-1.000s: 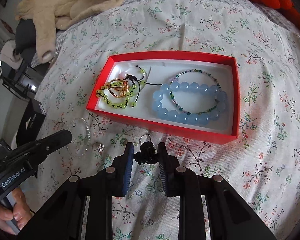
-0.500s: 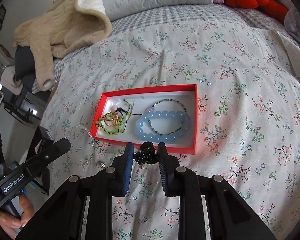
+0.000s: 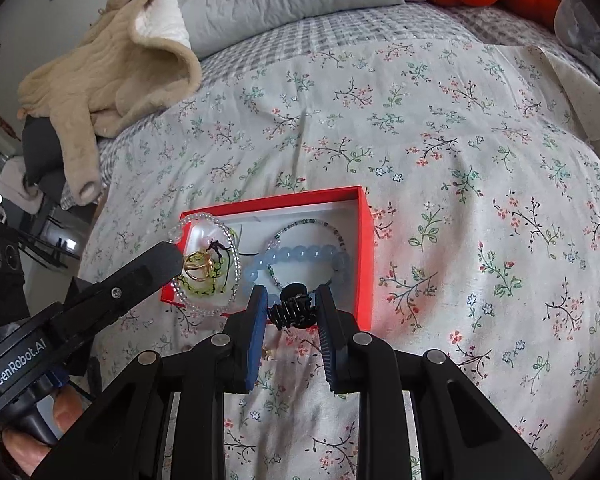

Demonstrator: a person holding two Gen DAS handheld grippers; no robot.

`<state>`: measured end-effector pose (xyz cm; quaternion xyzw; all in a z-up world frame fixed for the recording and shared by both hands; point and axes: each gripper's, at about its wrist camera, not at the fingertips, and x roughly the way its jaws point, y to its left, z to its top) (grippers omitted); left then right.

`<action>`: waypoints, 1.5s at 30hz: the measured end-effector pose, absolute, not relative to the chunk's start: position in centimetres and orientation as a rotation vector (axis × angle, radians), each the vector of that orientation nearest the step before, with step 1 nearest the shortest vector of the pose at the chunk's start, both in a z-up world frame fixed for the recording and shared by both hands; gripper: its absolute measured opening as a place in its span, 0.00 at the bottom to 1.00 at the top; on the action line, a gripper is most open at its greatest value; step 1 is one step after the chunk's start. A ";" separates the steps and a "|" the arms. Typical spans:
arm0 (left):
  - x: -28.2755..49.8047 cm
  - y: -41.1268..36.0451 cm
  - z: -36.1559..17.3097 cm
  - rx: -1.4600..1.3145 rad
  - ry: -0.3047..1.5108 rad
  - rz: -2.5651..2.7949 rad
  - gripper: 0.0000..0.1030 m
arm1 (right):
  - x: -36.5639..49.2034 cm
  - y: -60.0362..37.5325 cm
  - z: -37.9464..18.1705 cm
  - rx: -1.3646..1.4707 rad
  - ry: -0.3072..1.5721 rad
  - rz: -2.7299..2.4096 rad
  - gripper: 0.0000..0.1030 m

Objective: Organize jewelry
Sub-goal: 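Place the bangle and the black hair clip into the red box, opening both grippers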

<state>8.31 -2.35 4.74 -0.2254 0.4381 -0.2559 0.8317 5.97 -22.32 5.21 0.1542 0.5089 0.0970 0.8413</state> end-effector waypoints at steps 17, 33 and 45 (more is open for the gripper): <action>9.6 -0.7 3.1 -0.356 0.982 -0.354 0.33 | 6.6 -21.8 4.5 0.296 1.096 0.199 0.25; 7.5 2.9 3.6 -0.257 1.003 -0.200 0.60 | 7.9 -21.4 4.8 0.268 1.082 0.131 0.26; 7.1 3.7 1.8 -0.224 1.085 -0.160 0.67 | 8.5 -21.2 4.4 0.288 1.109 0.129 0.32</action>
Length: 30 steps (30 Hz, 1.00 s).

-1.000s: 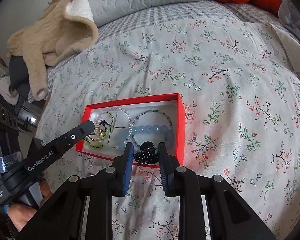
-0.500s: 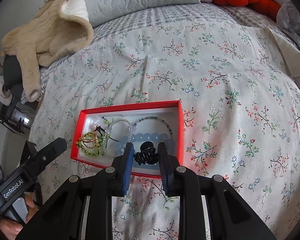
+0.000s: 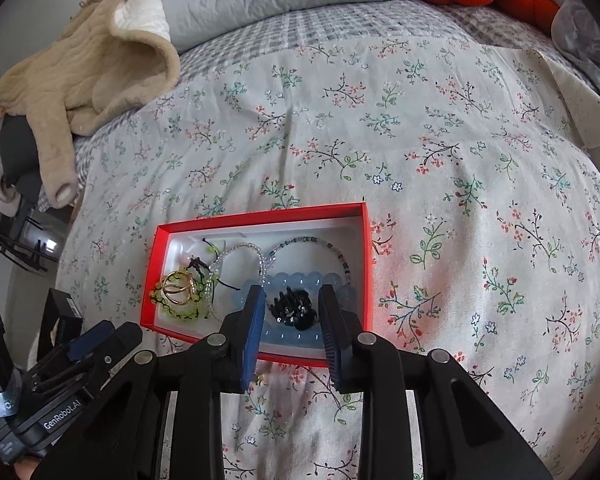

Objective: Organize jewelry
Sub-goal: 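Place the bangle and the black hair clip into the red box, opening both grippers, then grasp the small gold ring earring on the bedspread with the left gripper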

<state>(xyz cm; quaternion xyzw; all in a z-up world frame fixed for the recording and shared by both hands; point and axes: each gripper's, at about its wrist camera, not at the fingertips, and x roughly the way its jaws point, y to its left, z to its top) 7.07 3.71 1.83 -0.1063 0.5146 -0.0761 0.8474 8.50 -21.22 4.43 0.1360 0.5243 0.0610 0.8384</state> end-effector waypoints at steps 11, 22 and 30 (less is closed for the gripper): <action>5.8 2.8 1.1 -0.213 1.147 -0.180 0.67 | 6.0 -22.5 5.8 0.285 1.115 0.130 0.47; 3.9 2.9 -0.3 -0.218 1.245 -0.198 0.63 | 2.2 -22.8 4.8 0.219 1.166 0.104 0.55; 2.4 3.0 -2.1 -0.177 1.210 -0.194 0.62 | 1.1 -22.3 3.1 0.172 1.213 0.107 0.55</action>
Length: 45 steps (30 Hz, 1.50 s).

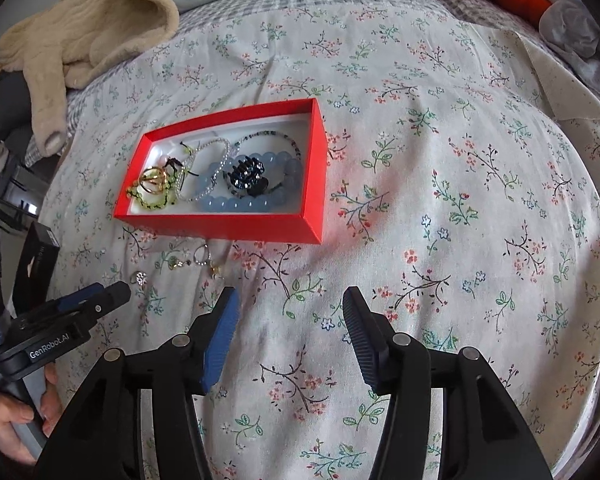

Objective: Organize jewelry
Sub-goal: 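Grasp the small gold ring earring on the bedspread with the left gripper, then grasp the gold dangling hoop earring with the right gripper while the left holds the ring earring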

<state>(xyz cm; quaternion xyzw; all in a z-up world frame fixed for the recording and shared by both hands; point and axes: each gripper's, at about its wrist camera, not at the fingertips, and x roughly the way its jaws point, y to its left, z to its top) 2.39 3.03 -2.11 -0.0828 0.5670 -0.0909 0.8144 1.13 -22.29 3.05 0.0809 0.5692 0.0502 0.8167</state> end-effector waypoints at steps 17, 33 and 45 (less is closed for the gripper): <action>2.5 3.0 -3.8 -0.100 1.061 -0.357 0.34 | 0.2 -20.0 0.0 0.028 1.168 0.184 0.55; 3.4 3.3 -3.4 -0.109 1.125 -0.302 0.02 | 1.6 -17.1 -1.6 -0.053 1.147 0.221 0.55; 3.5 4.3 -3.2 -0.131 1.124 -0.309 0.02 | 2.2 -13.7 -2.2 -0.136 1.074 0.283 0.47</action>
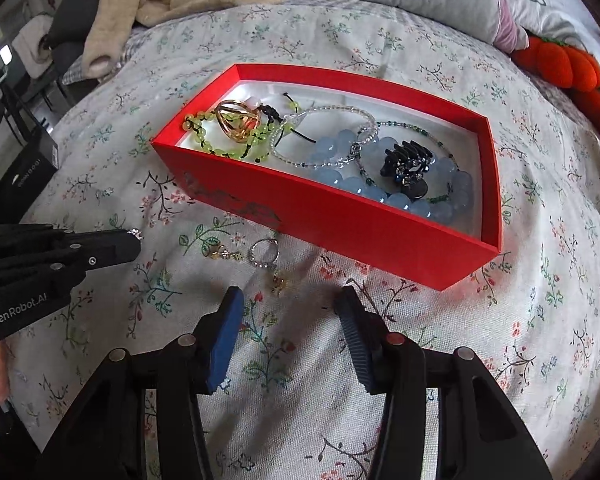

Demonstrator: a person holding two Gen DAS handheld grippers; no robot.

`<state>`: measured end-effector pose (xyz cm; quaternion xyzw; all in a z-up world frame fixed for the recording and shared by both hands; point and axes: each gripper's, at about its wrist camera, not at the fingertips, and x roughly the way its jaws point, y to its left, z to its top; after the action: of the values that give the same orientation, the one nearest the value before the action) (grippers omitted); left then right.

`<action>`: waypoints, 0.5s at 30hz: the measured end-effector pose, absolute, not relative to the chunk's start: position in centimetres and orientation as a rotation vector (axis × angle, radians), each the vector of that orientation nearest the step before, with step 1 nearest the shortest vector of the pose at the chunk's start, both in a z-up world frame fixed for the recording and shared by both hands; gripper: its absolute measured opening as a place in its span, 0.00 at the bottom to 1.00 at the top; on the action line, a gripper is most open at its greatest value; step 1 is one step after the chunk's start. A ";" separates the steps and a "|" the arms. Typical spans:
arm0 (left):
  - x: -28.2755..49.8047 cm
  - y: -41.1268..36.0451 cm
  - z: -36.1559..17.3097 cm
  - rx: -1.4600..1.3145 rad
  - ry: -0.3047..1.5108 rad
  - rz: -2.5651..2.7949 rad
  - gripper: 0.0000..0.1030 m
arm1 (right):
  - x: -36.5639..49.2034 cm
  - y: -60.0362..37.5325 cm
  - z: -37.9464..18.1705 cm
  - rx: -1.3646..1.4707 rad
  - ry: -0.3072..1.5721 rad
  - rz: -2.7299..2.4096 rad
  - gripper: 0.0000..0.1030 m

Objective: Organize jewelry
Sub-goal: 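Grasp the gold dangling hoop earring with the right gripper while the left holds the ring earring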

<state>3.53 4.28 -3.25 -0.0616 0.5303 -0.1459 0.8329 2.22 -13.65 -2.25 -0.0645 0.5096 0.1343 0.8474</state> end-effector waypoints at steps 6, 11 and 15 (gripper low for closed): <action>3.6 5.2 -3.1 -0.190 1.131 -0.318 0.10 | 2.6 -12.7 -3.1 -0.143 1.101 0.324 0.23; 3.2 5.6 -3.0 -0.188 1.129 -0.322 0.36 | 2.7 -13.0 -3.2 -0.124 1.122 0.333 0.06; 2.6 5.2 -3.4 -0.132 1.131 -0.334 0.41 | 2.5 -14.3 -2.7 -0.076 1.132 0.332 0.05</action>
<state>2.65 5.22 -3.43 -0.0623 0.5329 -0.1574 0.8290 2.50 -14.34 -2.68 -0.0361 0.5336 0.1565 0.8303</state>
